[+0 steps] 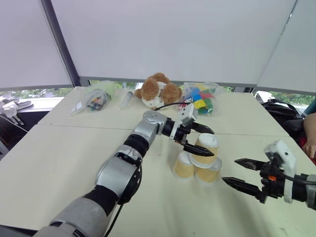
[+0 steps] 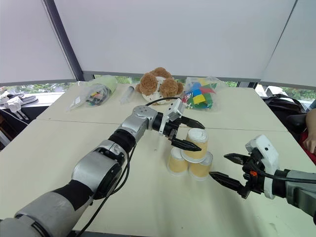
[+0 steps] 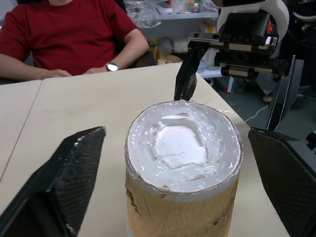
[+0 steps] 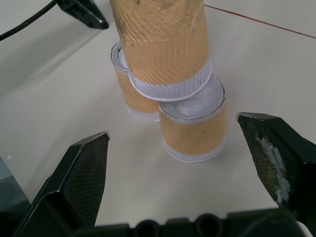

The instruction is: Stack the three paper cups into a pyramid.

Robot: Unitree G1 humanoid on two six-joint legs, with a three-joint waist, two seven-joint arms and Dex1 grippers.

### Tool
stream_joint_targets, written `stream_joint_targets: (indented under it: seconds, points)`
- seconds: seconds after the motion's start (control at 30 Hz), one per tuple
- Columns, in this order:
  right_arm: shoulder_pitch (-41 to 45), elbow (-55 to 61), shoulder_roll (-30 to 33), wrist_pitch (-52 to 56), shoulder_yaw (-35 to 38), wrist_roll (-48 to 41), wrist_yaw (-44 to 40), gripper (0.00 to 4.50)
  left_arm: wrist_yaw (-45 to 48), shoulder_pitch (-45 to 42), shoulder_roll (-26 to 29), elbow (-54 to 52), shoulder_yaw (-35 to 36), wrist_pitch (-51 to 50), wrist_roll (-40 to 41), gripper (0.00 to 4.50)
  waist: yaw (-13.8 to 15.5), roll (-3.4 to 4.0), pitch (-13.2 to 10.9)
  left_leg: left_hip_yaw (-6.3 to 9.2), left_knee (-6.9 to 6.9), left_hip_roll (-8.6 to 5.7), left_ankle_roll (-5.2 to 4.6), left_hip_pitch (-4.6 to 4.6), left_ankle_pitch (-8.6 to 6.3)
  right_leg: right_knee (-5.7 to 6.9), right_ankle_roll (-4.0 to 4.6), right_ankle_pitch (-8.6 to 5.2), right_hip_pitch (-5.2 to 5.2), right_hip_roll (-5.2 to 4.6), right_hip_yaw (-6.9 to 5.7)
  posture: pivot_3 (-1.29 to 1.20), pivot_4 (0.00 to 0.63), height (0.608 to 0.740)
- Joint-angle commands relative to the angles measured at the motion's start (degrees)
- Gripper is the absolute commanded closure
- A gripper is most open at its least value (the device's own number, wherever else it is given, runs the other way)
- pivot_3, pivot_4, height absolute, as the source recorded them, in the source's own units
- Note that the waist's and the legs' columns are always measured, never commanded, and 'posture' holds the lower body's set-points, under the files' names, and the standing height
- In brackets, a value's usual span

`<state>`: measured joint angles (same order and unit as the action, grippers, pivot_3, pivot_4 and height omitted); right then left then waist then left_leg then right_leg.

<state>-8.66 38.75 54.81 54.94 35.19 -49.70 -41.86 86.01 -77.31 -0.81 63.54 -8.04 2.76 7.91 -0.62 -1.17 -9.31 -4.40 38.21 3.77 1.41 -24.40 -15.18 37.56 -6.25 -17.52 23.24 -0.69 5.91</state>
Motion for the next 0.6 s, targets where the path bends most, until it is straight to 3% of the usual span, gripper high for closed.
stream_joint_targets:
  seconds: [0.03,0.23,0.4,0.5,0.6]
  points:
    - [0.4,-0.1,-0.2,-1.6,-0.2,0.5,0.2,0.0,0.8,-1.8,0.1,-1.2,2.1,-1.4,1.5,0.05,0.0,0.0,0.0,0.0,0.0,0.0,0.0,0.0,0.0,0.0,0.0,0.0,0.0,0.0,0.0,0.0,0.15,0.74]
    - [1.8,-2.0,0.2,-2.8,-2.3,1.3,-0.1,0.0,4.0,-5.9,4.7,-5.4,7.1,-10.4,6.6,0.05,-0.1,-0.01,0.0,0.0,0.01,0.0,0.0,0.0,0.0,0.09,-0.01,0.0,0.04,0.01,0.0,0.0,0.15,0.74]
    - [4.1,-6.7,-0.8,-5.4,-2.9,2.7,-0.5,0.0,-4.1,-9.3,14.5,-4.9,12.6,-11.9,7.5,0.05,-0.4,0.02,0.0,0.02,0.0,0.0,0.0,0.07,0.0,0.26,-0.05,-0.03,0.07,0.02,0.0,0.0,0.15,0.74]
    - [4.9,-11.3,-1.2,-7.6,-3.5,4.2,-2.1,0.0,-6.7,-6.7,22.2,-6.2,13.3,-13.3,6.1,0.05,-0.3,0.04,0.0,0.03,0.0,0.0,0.0,0.16,0.0,0.41,-0.08,-0.05,0.06,0.03,0.0,0.0,0.15,0.74]
    - [5.2,-16.1,-1.0,-9.0,-4.0,5.8,-3.6,0.0,-7.4,2.6,29.3,-16.4,12.7,-19.1,6.2,0.05,-0.5,0.15,0.1,-0.03,-0.01,0.01,0.01,0.24,0.01,0.51,-0.09,-0.06,0.05,0.02,0.04,0.0,0.15,0.74]
